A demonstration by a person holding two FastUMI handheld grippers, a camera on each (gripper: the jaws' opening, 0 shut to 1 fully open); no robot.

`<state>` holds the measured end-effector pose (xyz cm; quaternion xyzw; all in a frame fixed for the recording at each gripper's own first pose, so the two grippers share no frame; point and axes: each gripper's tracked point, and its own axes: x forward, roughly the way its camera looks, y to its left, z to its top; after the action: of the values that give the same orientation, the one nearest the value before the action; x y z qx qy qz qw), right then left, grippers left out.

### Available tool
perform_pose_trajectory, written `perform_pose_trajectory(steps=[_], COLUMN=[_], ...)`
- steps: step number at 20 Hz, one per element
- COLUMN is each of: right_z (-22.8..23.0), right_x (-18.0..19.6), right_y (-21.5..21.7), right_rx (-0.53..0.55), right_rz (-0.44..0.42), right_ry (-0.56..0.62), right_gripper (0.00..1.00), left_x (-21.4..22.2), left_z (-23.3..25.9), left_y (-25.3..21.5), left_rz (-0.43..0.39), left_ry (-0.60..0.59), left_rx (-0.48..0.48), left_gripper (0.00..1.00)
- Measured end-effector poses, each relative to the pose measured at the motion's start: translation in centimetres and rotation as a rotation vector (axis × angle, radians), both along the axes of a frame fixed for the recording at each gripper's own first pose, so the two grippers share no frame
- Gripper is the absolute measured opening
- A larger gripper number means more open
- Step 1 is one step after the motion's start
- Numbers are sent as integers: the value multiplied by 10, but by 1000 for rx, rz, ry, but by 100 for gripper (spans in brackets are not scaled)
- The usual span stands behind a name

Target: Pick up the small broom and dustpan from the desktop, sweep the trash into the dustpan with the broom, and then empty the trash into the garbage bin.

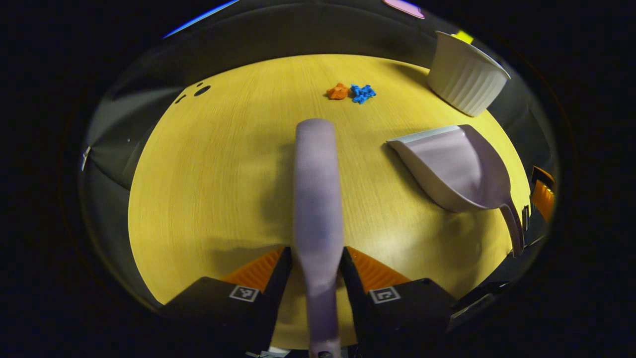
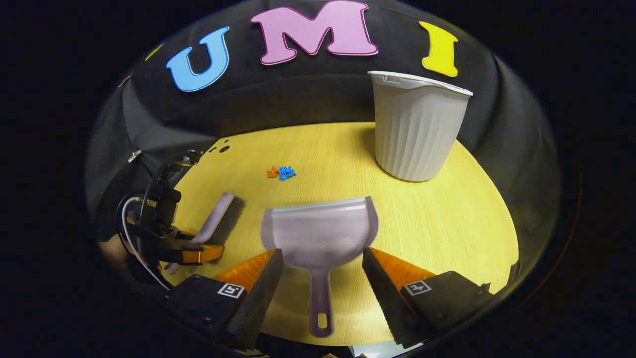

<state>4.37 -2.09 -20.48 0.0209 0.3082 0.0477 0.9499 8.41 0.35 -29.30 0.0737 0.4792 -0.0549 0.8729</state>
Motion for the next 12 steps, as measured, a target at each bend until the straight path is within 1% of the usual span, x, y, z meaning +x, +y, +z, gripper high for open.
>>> perform_pose_trajectory(steps=[1,2,3,4,5,8,9,10,11,12], right_z=[-2,-5,-9,-13,-16,-29,-34,-38,-41,-44], right_x=[0,-2,-4,-5,-6,-13,-15,-17,-19,-20], right_y=[-1,0,0,1,1,0,-1,-1,-1,-1], right_rx=[0,1,4,8,11,9,11,20,28,31], right_rz=[-1,-1,-1,1,1,1,-4,-6,-8,-11], right_ry=[10,23,38,55,68,130,153,170,184,195], right_gripper=[99,99,99,100,99,99,99,99,99,99], left_x=[0,0,-1,1,1,5,4,4,5,3], left_z=[0,-1,0,1,2,4,7,12,17,23], left_y=[-2,-4,-5,-6,-6,1,3,4,8,10], left_rz=[1,1,-5,-11,-17,25,33,35,34,32], left_ry=[-7,-15,-25,-40,-56,-110,-127,-145,-162,-173], left_rx=[-4,-8,-5,-13,-13,-12,-17,-19,-16,-16], left_gripper=[61,51,43,39,30,28,29,26,25,29])
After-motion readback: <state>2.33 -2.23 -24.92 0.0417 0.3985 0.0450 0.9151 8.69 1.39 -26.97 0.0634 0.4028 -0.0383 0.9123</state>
